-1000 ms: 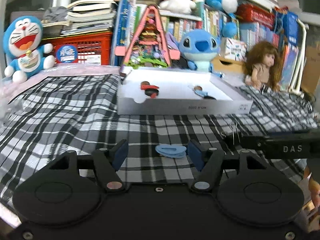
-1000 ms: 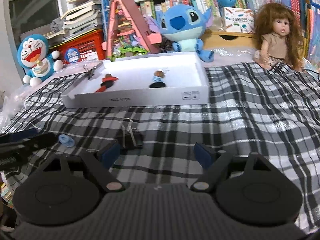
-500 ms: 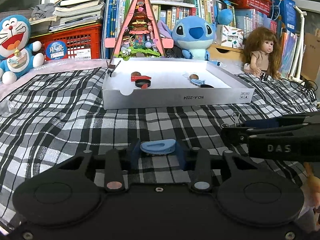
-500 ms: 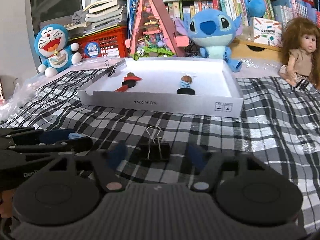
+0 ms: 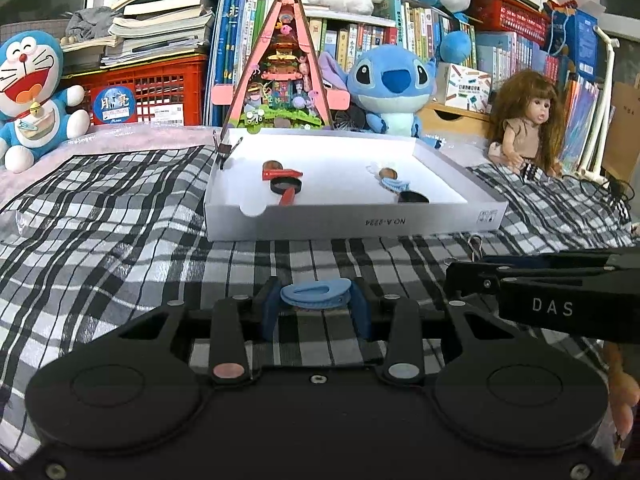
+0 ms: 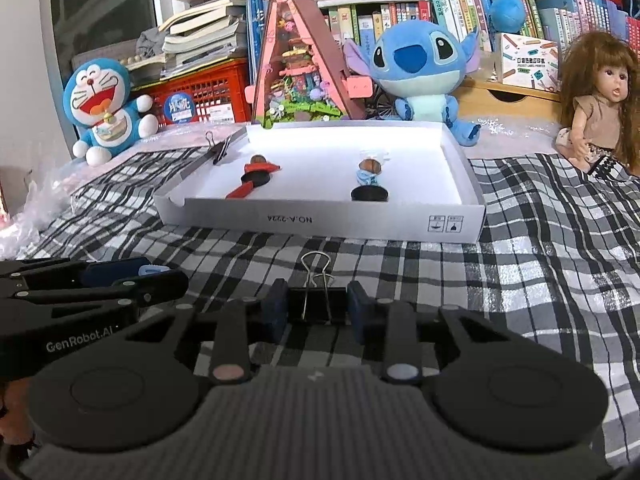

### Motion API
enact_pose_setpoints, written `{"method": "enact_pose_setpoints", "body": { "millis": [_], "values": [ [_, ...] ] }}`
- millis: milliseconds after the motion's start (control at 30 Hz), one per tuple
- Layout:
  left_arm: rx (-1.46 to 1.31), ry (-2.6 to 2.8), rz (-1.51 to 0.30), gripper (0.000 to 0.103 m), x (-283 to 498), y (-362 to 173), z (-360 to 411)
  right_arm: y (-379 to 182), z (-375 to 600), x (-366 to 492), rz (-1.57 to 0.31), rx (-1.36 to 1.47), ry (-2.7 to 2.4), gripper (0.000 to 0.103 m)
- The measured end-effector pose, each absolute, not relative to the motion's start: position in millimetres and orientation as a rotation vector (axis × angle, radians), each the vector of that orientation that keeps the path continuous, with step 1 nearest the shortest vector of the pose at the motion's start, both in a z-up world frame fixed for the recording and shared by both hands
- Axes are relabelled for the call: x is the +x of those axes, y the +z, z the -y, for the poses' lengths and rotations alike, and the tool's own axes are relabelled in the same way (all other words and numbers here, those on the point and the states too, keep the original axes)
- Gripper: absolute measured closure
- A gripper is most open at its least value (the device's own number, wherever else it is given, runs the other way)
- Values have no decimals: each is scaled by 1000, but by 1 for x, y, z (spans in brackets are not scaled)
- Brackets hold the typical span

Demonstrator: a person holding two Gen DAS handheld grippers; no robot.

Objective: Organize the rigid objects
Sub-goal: 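Carry the blue piece and the binder clip over the white box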

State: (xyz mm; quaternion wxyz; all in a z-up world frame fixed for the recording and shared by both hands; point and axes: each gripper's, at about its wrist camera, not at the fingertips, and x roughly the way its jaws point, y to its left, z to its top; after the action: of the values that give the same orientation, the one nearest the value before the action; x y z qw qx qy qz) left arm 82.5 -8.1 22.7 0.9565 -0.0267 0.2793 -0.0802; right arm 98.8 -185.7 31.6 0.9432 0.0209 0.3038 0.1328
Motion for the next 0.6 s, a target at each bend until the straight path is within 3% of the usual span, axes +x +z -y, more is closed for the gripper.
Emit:
{"method": "enact_pose_setpoints", "body": {
  "millis": [600],
  "values": [
    [-132, -189, -563, 68, 168, 76, -7, 75, 210, 159, -629, 168, 223, 66]
  ]
}}
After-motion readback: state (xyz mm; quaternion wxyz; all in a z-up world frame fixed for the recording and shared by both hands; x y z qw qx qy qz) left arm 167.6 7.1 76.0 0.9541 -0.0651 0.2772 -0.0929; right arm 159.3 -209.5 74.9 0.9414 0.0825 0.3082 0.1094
